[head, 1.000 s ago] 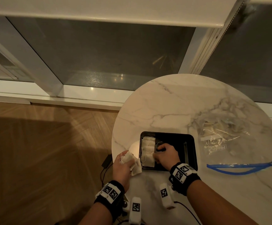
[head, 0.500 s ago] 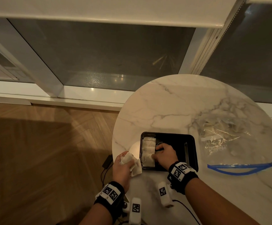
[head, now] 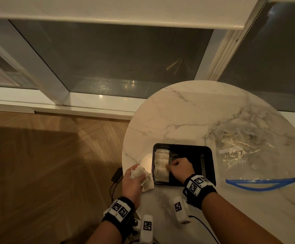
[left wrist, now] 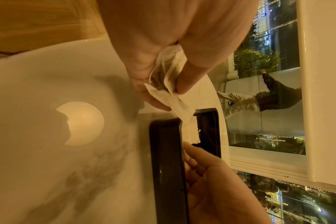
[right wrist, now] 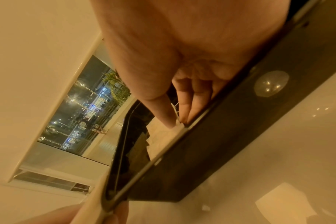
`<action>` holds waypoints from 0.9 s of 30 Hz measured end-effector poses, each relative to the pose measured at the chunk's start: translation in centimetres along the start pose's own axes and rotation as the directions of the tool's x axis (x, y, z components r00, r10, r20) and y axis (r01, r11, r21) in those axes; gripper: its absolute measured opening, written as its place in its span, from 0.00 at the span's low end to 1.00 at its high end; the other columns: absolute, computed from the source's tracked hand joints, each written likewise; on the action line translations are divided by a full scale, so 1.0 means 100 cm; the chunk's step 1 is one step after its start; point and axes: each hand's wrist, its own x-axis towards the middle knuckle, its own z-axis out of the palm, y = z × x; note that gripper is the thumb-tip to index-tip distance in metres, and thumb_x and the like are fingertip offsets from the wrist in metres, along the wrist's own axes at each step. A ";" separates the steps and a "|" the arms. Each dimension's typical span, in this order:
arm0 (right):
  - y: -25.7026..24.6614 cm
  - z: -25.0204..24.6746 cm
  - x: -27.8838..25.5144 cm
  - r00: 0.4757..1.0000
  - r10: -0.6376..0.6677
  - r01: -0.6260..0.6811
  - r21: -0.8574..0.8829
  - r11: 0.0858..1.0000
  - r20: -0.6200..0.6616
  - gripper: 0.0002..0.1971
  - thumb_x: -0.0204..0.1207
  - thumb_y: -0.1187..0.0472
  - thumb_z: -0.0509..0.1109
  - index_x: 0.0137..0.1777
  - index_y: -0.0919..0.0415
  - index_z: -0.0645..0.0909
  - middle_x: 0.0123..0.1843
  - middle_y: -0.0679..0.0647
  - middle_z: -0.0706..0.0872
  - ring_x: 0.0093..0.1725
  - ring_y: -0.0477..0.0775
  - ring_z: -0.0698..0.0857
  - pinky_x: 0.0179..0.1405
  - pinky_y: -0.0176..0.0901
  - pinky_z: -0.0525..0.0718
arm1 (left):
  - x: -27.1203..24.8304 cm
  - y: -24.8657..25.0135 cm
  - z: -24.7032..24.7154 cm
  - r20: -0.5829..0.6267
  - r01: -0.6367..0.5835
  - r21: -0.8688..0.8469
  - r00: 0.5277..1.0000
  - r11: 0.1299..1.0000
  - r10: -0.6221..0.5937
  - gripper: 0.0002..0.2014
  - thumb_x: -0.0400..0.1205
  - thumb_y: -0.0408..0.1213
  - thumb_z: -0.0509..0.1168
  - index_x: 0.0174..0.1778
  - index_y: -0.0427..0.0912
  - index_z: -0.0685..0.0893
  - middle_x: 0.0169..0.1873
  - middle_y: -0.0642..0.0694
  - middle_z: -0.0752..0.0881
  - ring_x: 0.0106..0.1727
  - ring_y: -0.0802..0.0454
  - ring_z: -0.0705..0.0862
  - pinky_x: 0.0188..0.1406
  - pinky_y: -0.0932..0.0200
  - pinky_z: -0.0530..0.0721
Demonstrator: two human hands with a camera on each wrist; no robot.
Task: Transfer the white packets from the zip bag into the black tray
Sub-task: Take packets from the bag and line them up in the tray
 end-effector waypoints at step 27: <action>-0.001 0.002 -0.002 0.999 -0.026 0.031 0.128 0.991 -0.046 0.10 0.66 0.66 0.79 0.42 0.54 0.84 0.43 0.54 0.89 0.37 0.48 0.86 0.28 0.32 0.78 | 0.001 0.000 -0.001 -0.028 0.041 -0.034 0.999 0.999 -0.042 0.19 0.69 0.25 0.68 0.58 0.36 0.84 0.44 0.40 0.86 0.43 0.47 0.85 0.40 0.52 0.82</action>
